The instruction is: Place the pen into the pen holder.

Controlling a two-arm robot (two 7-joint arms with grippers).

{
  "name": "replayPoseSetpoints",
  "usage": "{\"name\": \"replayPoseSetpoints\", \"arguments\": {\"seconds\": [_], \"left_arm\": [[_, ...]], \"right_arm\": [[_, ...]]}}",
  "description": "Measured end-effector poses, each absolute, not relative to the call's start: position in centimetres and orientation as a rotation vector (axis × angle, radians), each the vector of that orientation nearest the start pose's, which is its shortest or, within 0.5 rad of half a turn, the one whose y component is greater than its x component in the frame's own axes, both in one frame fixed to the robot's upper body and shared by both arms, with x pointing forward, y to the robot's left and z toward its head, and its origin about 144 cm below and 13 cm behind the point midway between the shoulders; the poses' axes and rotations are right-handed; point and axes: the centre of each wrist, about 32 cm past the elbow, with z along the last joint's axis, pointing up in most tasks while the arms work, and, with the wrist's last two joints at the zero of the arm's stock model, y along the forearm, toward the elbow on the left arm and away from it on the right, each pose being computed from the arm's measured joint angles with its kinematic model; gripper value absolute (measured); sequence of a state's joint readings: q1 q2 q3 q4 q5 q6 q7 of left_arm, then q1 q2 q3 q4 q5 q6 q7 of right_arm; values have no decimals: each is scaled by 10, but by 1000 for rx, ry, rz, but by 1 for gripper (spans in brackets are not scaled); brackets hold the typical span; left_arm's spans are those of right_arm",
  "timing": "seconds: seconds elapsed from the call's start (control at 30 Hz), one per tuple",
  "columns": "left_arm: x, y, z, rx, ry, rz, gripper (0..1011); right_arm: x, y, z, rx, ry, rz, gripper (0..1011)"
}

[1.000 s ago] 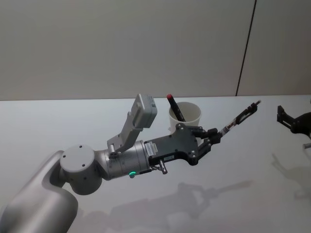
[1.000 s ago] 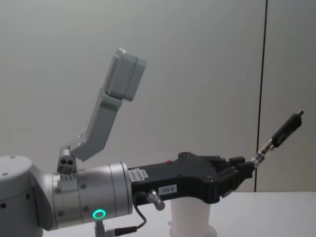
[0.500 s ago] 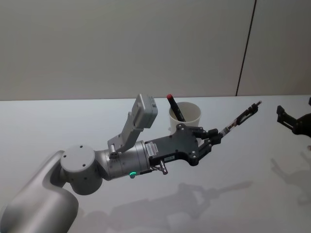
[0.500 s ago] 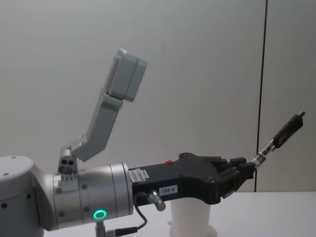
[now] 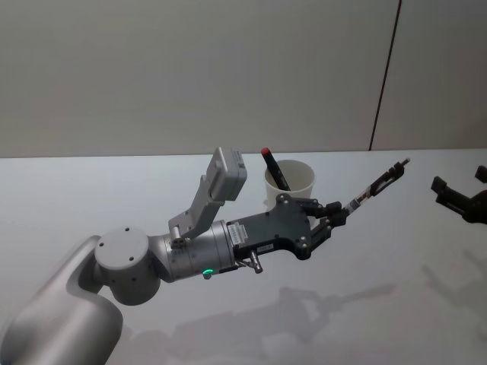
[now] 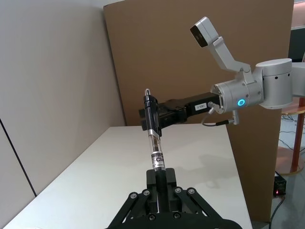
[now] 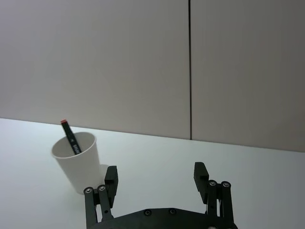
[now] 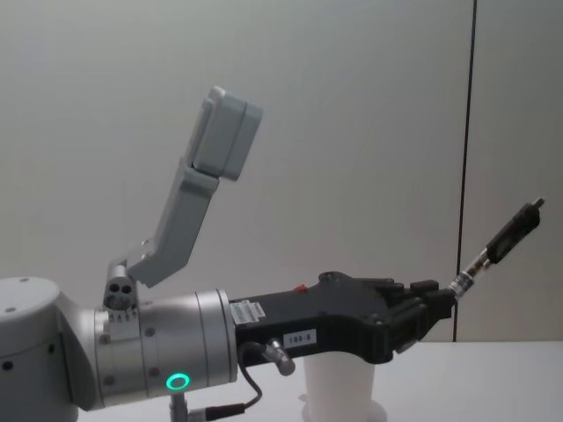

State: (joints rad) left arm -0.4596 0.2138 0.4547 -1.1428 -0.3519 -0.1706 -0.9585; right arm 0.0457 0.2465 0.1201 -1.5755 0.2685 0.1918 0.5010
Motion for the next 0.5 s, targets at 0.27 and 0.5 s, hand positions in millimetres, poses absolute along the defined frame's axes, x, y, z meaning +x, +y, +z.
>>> {"name": "replayPoseSetpoints", "arguments": {"seconds": [0.27,0.5], "left_arm": [[568,191,1159,-21,-95,301,124],[568,191,1159,-21,-95,301,124]], "right_arm": [[461,-350,1175,9,203,-1085,1001],[453,-357,1174,43,271,-1007,1001]]}}
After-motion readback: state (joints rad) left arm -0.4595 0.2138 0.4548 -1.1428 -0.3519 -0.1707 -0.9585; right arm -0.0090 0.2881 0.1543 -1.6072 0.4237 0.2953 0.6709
